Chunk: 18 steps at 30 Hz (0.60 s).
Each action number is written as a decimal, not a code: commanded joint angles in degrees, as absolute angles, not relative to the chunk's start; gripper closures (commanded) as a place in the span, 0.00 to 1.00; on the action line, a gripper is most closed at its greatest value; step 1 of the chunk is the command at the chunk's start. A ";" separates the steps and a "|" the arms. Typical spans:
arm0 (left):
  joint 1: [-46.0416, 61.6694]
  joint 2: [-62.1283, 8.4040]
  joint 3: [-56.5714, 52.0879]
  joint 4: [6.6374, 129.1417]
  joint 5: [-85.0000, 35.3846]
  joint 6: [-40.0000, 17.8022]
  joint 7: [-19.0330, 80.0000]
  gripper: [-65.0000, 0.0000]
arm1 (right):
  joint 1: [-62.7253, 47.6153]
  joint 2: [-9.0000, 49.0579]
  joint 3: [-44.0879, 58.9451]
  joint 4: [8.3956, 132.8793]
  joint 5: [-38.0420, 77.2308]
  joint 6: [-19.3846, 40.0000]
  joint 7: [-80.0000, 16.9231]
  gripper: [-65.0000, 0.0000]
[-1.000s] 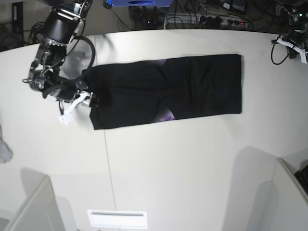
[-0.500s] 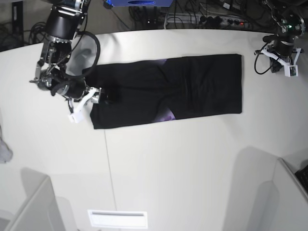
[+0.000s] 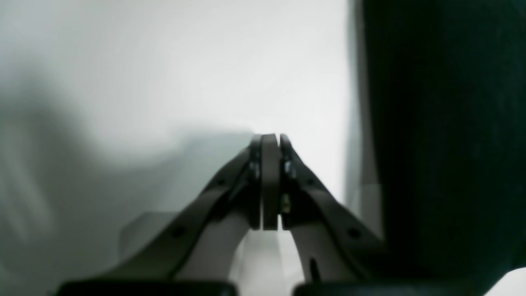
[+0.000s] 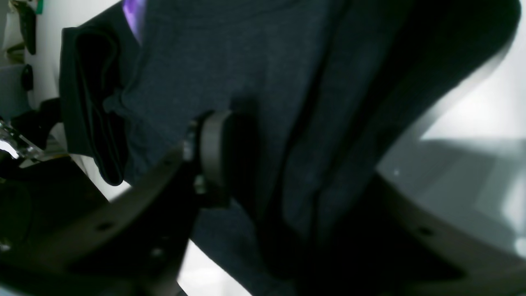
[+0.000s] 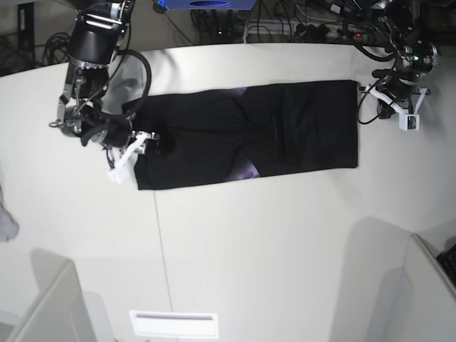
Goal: Fold the T-shirt properly
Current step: 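Grasp the strip end nearest the right gripper with the right gripper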
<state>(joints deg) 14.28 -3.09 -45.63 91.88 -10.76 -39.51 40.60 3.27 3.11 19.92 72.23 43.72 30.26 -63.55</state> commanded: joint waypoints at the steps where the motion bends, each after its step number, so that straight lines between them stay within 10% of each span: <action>1: 14.02 -3.65 -45.49 92.79 -11.65 -40.00 39.78 1.00 | 3.47 3.47 19.65 72.31 41.19 29.85 -64.84 0.75; 4: 14.02 -3.74 -45.41 92.79 -11.65 -40.00 39.78 1.00 | 3.56 3.56 19.56 72.13 41.10 29.85 -61.76 1.00; 18: 14.02 -3.56 -39.34 92.70 -11.65 -40.00 39.87 1.00 | 3.03 5.23 12.26 84.53 40.92 18.68 -60.79 1.00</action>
